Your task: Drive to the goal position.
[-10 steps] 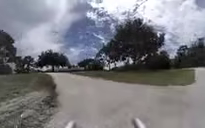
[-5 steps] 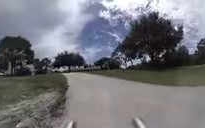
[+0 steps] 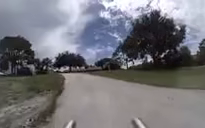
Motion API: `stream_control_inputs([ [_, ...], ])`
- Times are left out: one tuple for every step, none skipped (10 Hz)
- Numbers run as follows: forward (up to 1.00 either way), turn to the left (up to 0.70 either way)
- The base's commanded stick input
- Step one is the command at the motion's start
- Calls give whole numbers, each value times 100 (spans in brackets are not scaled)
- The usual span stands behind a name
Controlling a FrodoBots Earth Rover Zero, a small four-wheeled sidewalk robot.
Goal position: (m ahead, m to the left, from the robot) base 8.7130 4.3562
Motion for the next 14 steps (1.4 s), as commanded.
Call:
stream_control_inputs([
  [85, 0],
  [85, 0],
  [85, 0],
  [85, 0],
  [85, 0],
  [85, 0],
  [85, 0],
  [85, 0],
  [85, 0],
  [85, 0],
  [85, 0],
  [85, 0],
  [85, 0],
  [85, 0],
])
